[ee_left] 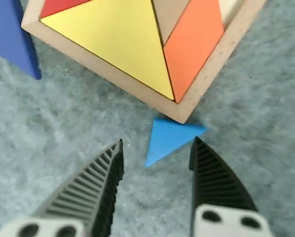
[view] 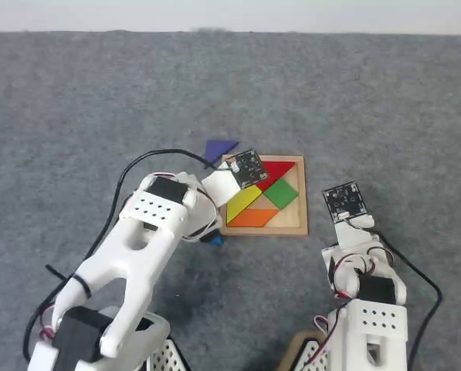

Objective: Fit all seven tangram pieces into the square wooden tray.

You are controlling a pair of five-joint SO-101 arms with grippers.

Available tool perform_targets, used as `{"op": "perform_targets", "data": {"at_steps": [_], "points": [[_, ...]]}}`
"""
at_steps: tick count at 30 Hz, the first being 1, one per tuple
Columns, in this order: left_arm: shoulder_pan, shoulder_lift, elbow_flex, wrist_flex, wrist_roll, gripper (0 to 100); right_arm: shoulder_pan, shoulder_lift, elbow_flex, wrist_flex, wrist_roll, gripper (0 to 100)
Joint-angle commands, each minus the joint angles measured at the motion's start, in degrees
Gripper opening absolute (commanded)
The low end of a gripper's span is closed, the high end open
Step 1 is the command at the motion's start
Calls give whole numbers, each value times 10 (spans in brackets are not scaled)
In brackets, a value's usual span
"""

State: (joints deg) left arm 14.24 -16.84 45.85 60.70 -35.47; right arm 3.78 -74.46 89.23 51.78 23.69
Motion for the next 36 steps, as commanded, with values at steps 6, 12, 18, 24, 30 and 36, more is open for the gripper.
{"op": "perform_targets", "data": {"at_steps": [6, 12, 18, 24, 30, 36], "points": [[4, 36, 15, -39, -26, 207, -6, -10, -5, -8, 9, 158], [4, 127, -51, -42, -26, 206, -6, -10, -5, -8, 9, 158], [1, 211, -105, -39, -27, 206, -6, -10, -5, -8, 9, 158], [-25, 242, -123, -15, -38, 181, -6, -10, -5, -8, 10, 158], [-67, 226, -114, -12, -56, 175, -6, -10, -5, -8, 10, 158], [-67, 204, -115, 25, -84, 206, -6, -10, -5, -8, 10, 158]]}}
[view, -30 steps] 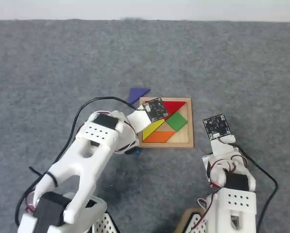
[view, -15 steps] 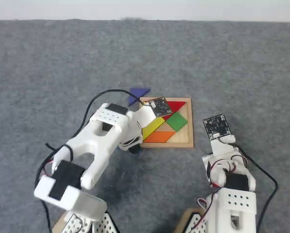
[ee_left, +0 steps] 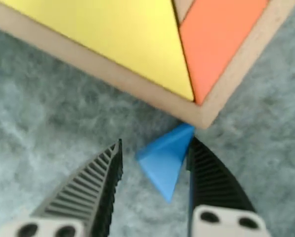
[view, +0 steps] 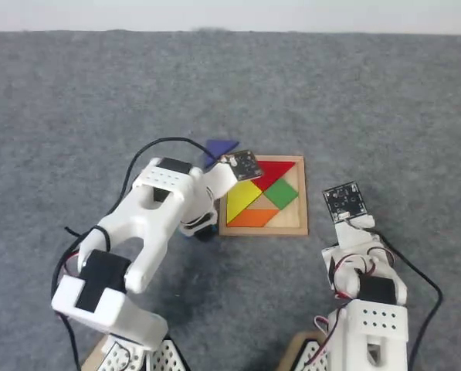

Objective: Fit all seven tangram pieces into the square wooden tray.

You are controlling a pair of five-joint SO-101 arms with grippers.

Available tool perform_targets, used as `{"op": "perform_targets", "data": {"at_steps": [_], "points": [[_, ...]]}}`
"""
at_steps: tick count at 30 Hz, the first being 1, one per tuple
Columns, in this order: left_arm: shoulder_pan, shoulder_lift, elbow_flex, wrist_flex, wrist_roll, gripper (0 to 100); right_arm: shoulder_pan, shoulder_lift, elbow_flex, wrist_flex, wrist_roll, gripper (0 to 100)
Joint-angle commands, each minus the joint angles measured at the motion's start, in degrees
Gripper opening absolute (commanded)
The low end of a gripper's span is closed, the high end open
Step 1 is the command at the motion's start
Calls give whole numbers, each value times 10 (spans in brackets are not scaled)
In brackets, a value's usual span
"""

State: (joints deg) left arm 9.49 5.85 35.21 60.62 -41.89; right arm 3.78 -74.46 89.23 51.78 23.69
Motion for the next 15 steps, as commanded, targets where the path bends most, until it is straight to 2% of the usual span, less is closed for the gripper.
{"op": "perform_targets", "data": {"at_steps": [1, 15], "points": [[-21, -23, -8, 26, -20, 206, -6, -10, -5, -8, 10, 158], [-24, -21, -4, 7, -21, 192, -6, -10, -5, -8, 10, 158]]}}
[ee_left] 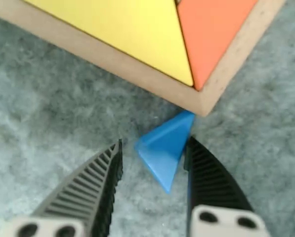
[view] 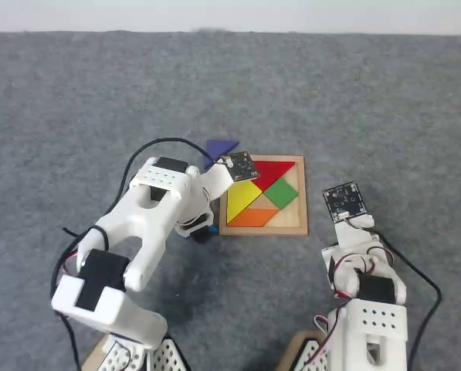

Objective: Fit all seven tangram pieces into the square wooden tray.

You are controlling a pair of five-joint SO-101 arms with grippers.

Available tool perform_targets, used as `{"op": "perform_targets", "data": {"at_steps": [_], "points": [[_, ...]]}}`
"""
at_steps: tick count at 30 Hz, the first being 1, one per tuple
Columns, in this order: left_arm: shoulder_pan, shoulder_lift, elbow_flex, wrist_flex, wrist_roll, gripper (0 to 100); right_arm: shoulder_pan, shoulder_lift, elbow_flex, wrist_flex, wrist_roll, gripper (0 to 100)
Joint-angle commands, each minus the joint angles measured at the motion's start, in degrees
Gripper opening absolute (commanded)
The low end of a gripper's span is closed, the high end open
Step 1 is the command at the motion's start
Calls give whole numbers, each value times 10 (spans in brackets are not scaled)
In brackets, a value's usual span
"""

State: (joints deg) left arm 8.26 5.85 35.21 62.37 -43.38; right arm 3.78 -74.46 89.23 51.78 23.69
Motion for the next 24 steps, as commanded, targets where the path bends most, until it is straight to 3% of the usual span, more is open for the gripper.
{"op": "perform_targets", "data": {"at_steps": [1, 4, 10, 18, 24], "points": [[-11, -20, -2, -14, -6, 192, -6, -10, -5, -8, 10, 158], [-11, -20, 12, -18, -9, 182, -6, -10, -5, -8, 10, 158], [-11, -27, 15, -8, -18, 66, -6, -10, -5, -8, 10, 158], [-12, -30, 1, 23, -17, 62, -6, -10, -5, -8, 10, 158], [-12, -119, -29, 105, -11, 66, -6, -10, -5, -8, 10, 158]]}}
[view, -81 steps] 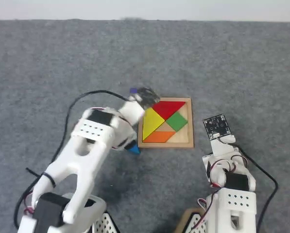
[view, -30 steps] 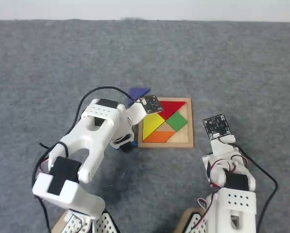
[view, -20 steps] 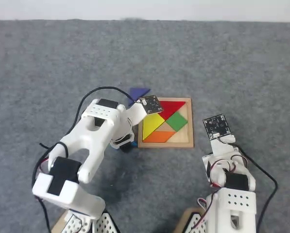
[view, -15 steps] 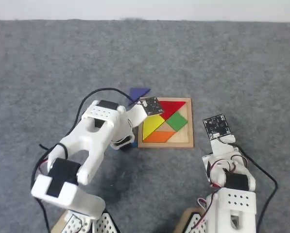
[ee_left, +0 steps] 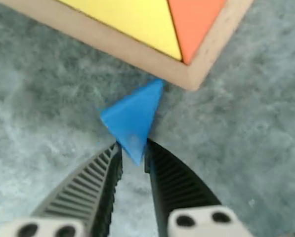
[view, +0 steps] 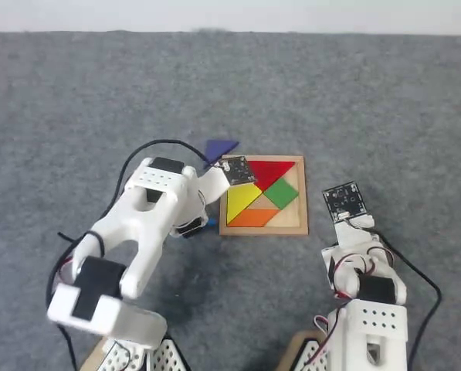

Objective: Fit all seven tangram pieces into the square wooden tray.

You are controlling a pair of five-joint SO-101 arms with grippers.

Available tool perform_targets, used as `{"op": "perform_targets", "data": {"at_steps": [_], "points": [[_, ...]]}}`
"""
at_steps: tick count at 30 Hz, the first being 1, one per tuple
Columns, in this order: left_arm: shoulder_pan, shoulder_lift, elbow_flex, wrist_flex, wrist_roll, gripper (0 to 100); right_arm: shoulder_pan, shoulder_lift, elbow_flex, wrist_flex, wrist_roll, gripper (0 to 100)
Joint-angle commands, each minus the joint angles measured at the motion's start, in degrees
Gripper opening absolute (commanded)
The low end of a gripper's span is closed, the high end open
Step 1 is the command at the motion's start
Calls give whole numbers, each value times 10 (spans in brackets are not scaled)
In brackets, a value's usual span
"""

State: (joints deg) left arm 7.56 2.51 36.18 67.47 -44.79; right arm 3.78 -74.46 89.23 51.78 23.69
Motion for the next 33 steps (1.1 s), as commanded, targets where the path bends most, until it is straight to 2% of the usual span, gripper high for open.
{"op": "perform_targets", "data": {"at_steps": [1, 7, 10, 17, 26, 30, 33], "points": [[-5, -105, -46, 65, 3, 71, -6, -10, -5, -8, 10, 158], [-5, -135, -54, 38, -4, 204, -6, -10, -5, -8, 10, 158], [-6, -98, -55, 29, -33, 201, -6, -10, -5, -8, 10, 158], [4, 7, -87, 4, -35, 202, -7, -10, -5, -8, 10, 158], [58, 84, -143, 4, -36, 202, -21, -9, -4, -8, 11, 158], [45, 118, -147, 4, -40, 202, -21, -9, -4, -8, 11, 158], [18, 139, -147, 4, -73, 194, -21, -9, -4, -8, 11, 158]]}}
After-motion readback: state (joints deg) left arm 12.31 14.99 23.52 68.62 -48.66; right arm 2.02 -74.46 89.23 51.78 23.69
